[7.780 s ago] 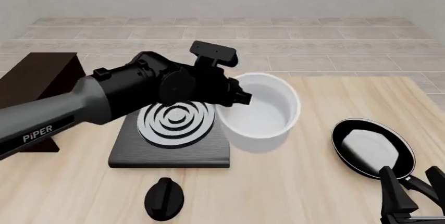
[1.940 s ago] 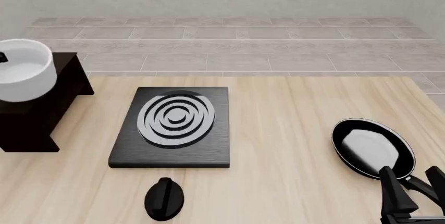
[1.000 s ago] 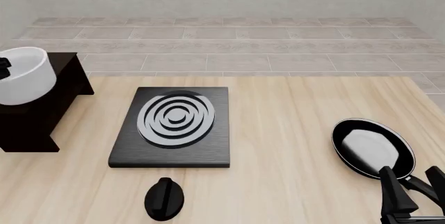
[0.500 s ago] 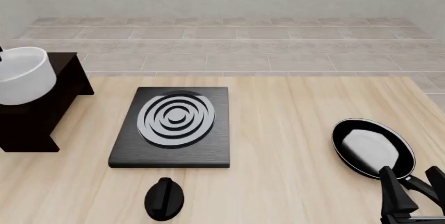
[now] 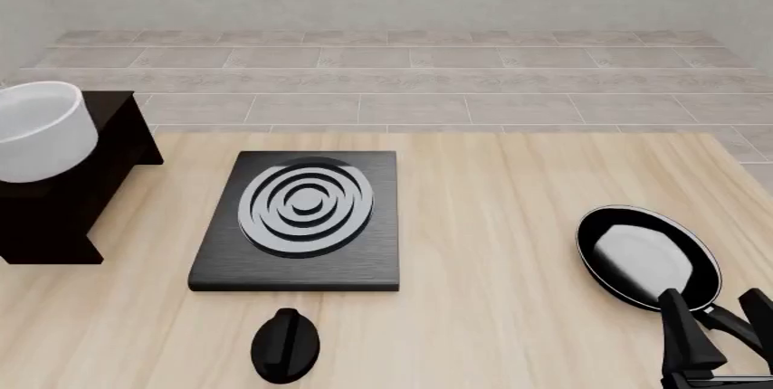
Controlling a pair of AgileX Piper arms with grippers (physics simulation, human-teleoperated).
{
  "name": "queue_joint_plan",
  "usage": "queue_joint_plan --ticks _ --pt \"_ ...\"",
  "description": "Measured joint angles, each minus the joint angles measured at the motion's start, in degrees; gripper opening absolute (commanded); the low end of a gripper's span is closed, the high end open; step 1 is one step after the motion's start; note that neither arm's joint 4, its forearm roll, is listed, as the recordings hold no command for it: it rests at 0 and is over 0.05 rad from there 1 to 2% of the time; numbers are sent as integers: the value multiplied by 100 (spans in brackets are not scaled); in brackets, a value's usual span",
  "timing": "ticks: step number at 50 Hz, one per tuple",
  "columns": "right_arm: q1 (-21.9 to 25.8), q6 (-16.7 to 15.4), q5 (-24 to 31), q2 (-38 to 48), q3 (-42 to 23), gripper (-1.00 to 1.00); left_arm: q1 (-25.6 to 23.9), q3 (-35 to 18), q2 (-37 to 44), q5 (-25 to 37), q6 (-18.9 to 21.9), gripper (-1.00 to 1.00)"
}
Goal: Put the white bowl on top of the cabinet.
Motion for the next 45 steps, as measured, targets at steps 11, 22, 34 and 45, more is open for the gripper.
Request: queue_joint_plan --ticks 11,22,34,45 --pt "0 0 0 -1 0 100 -181 37 -290 111 -55 100" --pt "0 1 0 0 0 100 -410 111 -612 208 -116 100" --pt "0 1 0 0 0 100 -602 214 -917 272 -153 100" --pt "1 0 0 0 0 100 -820 337 -1209 329 -209 100"
